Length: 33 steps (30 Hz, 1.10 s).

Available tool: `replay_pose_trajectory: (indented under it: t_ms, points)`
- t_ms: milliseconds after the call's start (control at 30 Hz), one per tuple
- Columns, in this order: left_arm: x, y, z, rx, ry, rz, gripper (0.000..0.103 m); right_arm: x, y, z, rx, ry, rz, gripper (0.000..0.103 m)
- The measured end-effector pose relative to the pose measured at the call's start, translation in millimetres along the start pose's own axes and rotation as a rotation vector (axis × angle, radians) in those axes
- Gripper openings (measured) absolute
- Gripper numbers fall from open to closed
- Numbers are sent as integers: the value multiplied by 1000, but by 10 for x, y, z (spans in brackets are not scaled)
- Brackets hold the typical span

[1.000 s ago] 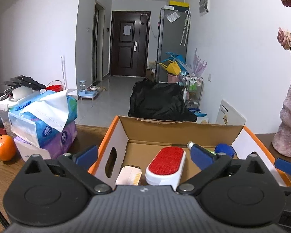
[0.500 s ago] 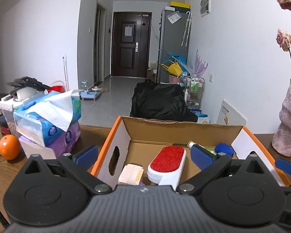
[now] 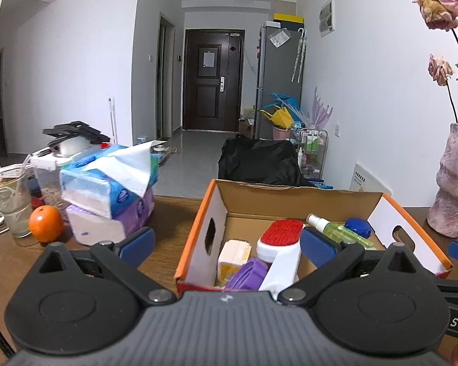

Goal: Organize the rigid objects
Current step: 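Withdraw both open tools up and back from the cardboard box, then grasp a white bottle cap with the left tool while the right tool approaches another white cap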

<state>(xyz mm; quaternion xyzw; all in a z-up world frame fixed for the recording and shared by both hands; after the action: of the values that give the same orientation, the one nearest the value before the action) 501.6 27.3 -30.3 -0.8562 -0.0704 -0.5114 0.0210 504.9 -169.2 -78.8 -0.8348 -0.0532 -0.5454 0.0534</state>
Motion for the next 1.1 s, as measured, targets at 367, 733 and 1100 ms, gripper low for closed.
replay_pose_trajectory:
  t_ms: [367,733,1100]
  points:
    - [-263,-166,-413,5,-5,-16,103,-204,-71,-420,-2,4,-10,103]
    - [-543,-394,-864,36,-25,-39,103,-381,-120,-805,-2,-8,3,103]
    - [-797,-602,-1199,60,-53,-43,103,-555,-205,-1125,-2,-31,1,103]
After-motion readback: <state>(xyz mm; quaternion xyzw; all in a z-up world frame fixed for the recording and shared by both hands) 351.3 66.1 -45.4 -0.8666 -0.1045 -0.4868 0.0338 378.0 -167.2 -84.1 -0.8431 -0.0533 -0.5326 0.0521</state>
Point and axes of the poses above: each gripper's, at about its wrist camera, not at the fingertips, and z roughly the way its jaws point, y to its right, x to its top, the point moved 1 cm from there along z, roughly the way its jaws point, and after that the axes turned 5 degrees about -y, right-handed, at the moved point
